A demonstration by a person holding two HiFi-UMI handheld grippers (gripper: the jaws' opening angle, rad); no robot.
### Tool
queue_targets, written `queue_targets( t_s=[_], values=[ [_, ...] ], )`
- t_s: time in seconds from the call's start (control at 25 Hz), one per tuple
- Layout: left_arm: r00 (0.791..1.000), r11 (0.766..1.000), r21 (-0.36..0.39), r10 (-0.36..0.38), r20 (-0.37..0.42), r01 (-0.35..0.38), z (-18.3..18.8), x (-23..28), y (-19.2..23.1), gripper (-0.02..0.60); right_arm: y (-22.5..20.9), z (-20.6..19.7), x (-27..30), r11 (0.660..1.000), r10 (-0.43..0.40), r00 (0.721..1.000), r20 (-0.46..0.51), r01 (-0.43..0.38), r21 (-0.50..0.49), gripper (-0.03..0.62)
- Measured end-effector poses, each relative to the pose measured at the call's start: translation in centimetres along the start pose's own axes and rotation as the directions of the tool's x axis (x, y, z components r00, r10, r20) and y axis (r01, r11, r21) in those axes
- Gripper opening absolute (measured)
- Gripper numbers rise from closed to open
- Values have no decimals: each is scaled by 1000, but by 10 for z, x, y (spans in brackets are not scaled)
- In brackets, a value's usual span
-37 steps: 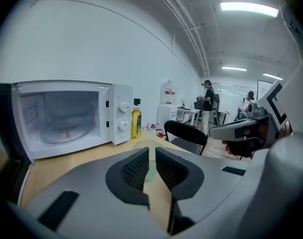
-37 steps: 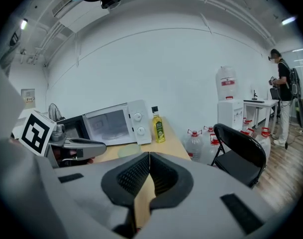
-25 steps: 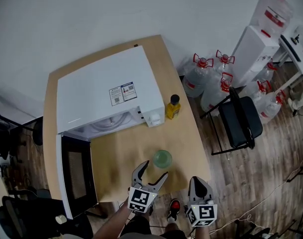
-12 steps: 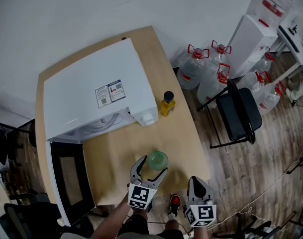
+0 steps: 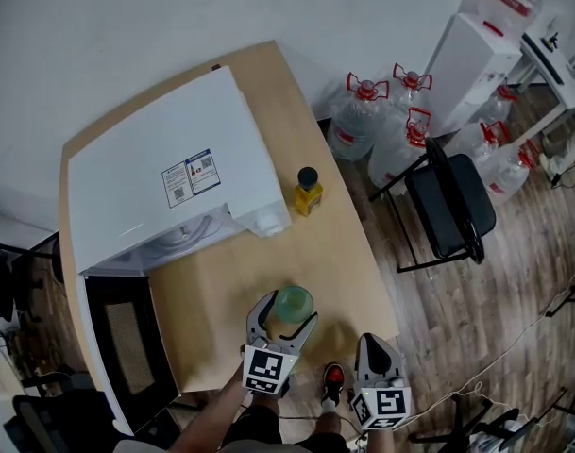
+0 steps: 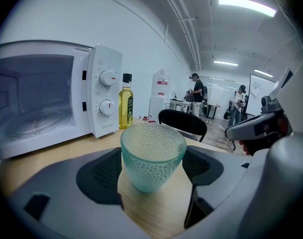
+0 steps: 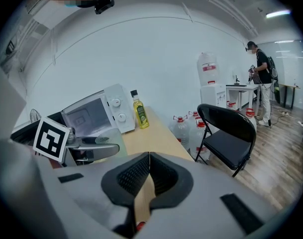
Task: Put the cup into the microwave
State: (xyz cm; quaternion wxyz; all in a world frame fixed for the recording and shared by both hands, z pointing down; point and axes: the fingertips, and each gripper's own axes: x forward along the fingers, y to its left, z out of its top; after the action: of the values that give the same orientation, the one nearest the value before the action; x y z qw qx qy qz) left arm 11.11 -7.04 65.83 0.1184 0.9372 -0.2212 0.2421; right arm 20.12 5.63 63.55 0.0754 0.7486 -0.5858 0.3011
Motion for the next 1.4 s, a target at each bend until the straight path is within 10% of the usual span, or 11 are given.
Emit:
queue_targets(
  t_s=[0.8,1.4],
  values=[
    [999,1000,7,27,32,-27,14,-10,1,379,-2,6,-7,999,-6,1000,10,6,-31,18],
    [984,990,-40,136,115,-132,51,-72,20,379,52,62,-7,982,135,988,79,-123,-145,18]
  ],
)
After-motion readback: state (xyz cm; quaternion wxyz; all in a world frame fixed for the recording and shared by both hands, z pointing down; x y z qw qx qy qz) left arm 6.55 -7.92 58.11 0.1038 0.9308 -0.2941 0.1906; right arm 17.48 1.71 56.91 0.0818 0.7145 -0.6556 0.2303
